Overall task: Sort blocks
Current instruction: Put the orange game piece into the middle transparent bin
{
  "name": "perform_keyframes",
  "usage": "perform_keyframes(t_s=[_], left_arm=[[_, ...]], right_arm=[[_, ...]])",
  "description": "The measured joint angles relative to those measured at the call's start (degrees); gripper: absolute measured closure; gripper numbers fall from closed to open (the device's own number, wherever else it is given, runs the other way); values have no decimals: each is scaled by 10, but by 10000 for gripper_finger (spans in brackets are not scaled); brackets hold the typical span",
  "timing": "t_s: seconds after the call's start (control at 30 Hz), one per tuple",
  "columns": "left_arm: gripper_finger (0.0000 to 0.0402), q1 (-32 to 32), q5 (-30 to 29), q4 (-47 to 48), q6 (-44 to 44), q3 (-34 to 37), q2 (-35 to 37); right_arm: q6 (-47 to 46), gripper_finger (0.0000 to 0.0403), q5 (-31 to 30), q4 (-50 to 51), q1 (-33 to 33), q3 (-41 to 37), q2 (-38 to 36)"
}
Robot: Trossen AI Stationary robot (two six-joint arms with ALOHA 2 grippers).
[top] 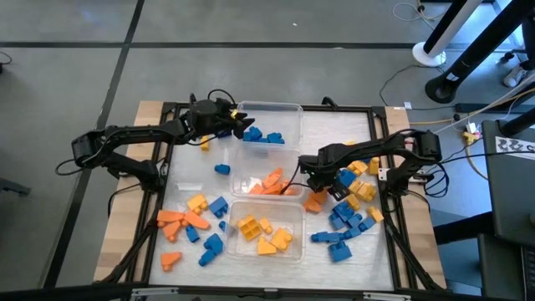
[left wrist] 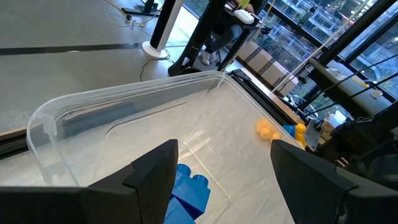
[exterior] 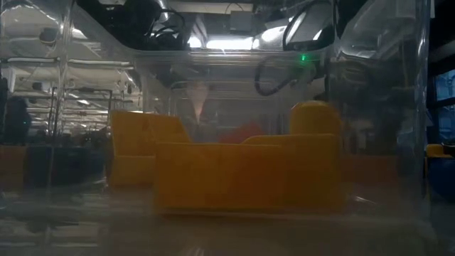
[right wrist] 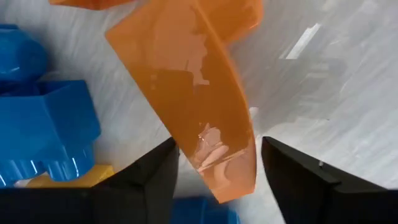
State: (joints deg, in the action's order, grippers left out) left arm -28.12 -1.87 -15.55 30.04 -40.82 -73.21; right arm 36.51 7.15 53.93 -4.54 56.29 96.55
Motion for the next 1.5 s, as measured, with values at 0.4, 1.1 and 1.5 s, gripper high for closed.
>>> perform_keyframes(t_s=[0.4, 1.1, 1.5], left_arm=[[155, 0, 0, 0, 0, 0, 0], [155, 0, 0, 0, 0, 0, 0], [155, 0, 0, 0, 0, 0, 0]], right_arm=[[-2, 314, 0, 19, 0, 0, 0], [-36, 319, 10, 73, 0, -1, 1], [-37, 318, 5, 125, 0, 82, -18]])
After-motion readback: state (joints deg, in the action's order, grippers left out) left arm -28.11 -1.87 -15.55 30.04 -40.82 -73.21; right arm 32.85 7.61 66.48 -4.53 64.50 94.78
